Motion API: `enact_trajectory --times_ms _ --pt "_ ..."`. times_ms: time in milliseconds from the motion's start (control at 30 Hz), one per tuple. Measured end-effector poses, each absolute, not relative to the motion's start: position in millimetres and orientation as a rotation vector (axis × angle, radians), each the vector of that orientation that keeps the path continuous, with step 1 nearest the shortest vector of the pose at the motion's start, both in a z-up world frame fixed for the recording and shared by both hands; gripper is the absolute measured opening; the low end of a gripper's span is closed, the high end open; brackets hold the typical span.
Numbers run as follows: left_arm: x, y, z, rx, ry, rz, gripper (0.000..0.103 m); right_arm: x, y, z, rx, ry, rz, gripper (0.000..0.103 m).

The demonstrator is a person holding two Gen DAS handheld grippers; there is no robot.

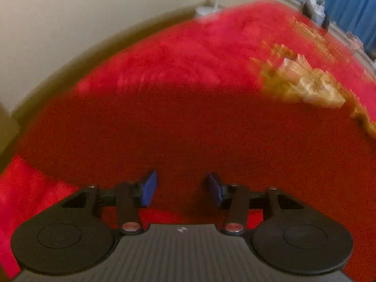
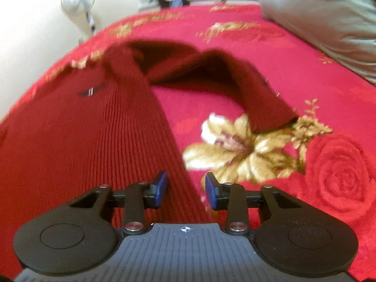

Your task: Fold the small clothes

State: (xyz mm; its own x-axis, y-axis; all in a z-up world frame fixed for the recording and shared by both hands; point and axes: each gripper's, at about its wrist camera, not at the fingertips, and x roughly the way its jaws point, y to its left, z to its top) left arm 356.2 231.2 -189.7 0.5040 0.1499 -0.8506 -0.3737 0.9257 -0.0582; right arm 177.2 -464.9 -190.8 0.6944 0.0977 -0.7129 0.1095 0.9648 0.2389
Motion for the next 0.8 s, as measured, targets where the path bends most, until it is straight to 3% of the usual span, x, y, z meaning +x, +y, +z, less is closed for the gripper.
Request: enact_trajectory --times_ms 167,233,333,533,567,600,633,667,800 --pt "367 215 -183 -0.200 1.004 0.310 0.071 190 -494 -168 0.446 0.664 -0.042 0.037" --pt "373 205 -181 -0.164 1.011 0.307 0.072 205 -502 -164 0.530 0.635 -0.042 0.039" --pt "366 211 -179 -0.170 1.011 0.306 0.072 241 -512 -165 0.674 0.624 -0.037 0.054" --pt "359 214 -178 -0.160 1.010 0.295 0.073 319 -524 -183 0.812 0.696 -0.099 0.054" --pt "359 214 -178 -0.161 1.011 0.292 0.073 332 -527 -184 0.799 0.712 -0.128 0.053" --pt "360 214 -178 -0.161 1.012 0.290 0.073 341 -530 -183 0.791 0.722 -0.161 0.043" --pt "360 214 -178 -0.161 1.013 0.288 0.073 351 -534 -181 0.788 0.736 -0.187 0.025" --pt "361 214 -178 -0.161 1.015 0.285 0.073 363 -541 -177 0.774 0.755 -0.207 0.017" --pt "363 214 -178 -0.150 1.020 0.276 0.074 399 -566 -129 0.571 0.653 -0.251 0.012"
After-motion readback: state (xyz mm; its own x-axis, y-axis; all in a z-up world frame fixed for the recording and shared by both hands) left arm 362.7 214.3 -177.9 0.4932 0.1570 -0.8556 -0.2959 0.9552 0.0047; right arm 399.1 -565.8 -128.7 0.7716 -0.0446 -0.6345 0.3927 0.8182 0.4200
